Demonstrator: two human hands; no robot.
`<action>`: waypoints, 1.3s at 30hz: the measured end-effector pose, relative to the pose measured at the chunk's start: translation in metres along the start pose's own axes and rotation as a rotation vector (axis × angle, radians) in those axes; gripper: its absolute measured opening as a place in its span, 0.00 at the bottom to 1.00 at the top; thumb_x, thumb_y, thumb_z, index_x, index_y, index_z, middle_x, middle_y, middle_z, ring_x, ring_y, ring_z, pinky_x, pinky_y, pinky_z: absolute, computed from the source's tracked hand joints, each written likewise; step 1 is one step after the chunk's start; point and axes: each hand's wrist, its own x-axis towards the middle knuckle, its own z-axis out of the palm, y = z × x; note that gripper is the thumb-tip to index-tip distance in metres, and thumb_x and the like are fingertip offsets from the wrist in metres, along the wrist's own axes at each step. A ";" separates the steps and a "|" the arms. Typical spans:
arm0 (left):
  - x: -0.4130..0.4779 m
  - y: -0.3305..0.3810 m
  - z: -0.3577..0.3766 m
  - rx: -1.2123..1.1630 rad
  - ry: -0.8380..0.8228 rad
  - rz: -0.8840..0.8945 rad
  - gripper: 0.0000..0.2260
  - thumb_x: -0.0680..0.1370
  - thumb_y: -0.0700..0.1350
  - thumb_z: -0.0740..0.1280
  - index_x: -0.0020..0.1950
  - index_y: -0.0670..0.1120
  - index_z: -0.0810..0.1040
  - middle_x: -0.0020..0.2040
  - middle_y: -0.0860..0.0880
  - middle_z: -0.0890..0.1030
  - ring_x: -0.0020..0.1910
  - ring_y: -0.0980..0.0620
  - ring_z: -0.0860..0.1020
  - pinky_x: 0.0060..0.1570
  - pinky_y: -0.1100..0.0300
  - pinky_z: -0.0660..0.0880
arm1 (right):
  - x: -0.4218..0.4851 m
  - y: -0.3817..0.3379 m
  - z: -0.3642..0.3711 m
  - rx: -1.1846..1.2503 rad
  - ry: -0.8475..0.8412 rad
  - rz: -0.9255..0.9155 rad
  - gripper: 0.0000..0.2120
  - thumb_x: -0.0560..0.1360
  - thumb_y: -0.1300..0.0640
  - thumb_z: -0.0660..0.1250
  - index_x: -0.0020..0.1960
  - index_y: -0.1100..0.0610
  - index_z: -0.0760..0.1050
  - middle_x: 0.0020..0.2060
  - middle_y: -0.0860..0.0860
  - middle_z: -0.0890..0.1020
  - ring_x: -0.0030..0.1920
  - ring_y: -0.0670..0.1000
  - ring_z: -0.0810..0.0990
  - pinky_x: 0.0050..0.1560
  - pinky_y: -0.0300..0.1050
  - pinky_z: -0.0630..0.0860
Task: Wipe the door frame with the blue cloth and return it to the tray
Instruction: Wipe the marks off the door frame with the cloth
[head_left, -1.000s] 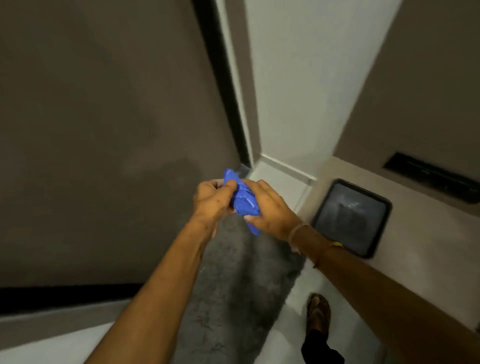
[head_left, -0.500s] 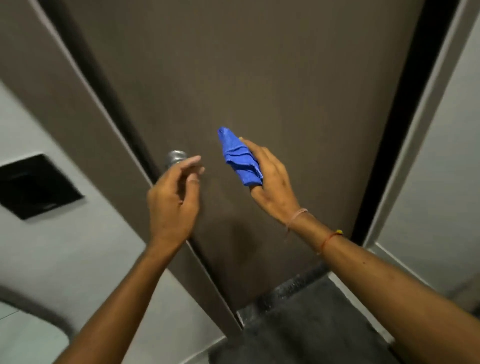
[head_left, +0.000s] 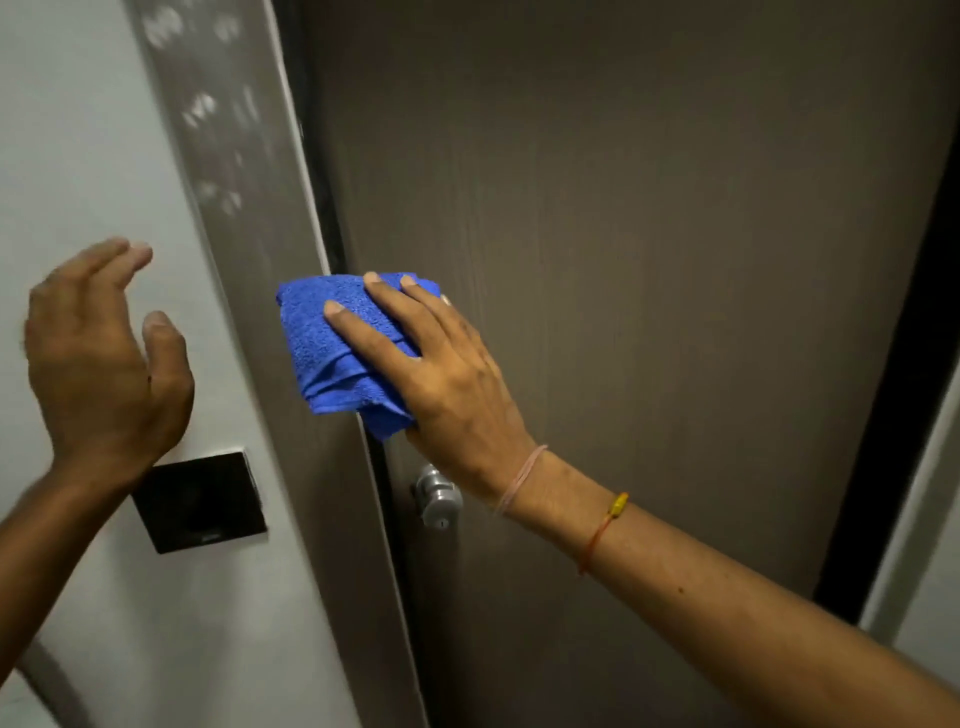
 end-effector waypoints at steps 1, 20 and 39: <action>0.007 -0.001 0.001 0.037 -0.001 0.011 0.21 0.80 0.52 0.49 0.74 0.57 0.58 0.74 0.54 0.63 0.75 0.49 0.61 0.73 0.46 0.60 | 0.006 -0.001 0.001 -0.045 0.008 -0.023 0.19 0.76 0.59 0.63 0.67 0.54 0.70 0.67 0.61 0.73 0.68 0.63 0.69 0.66 0.66 0.67; 0.071 0.008 0.028 0.415 -0.046 0.142 0.28 0.80 0.49 0.50 0.77 0.43 0.43 0.79 0.41 0.49 0.78 0.48 0.44 0.76 0.49 0.42 | 0.099 -0.001 0.050 -0.393 0.137 -0.195 0.19 0.77 0.55 0.59 0.66 0.57 0.71 0.64 0.62 0.75 0.65 0.64 0.72 0.62 0.63 0.73; 0.068 0.009 0.026 0.378 -0.028 0.180 0.35 0.78 0.50 0.62 0.77 0.41 0.46 0.78 0.38 0.52 0.78 0.43 0.48 0.75 0.51 0.39 | 0.110 0.002 0.090 -0.461 0.060 -0.107 0.30 0.74 0.38 0.58 0.72 0.48 0.60 0.74 0.56 0.62 0.75 0.62 0.51 0.70 0.72 0.52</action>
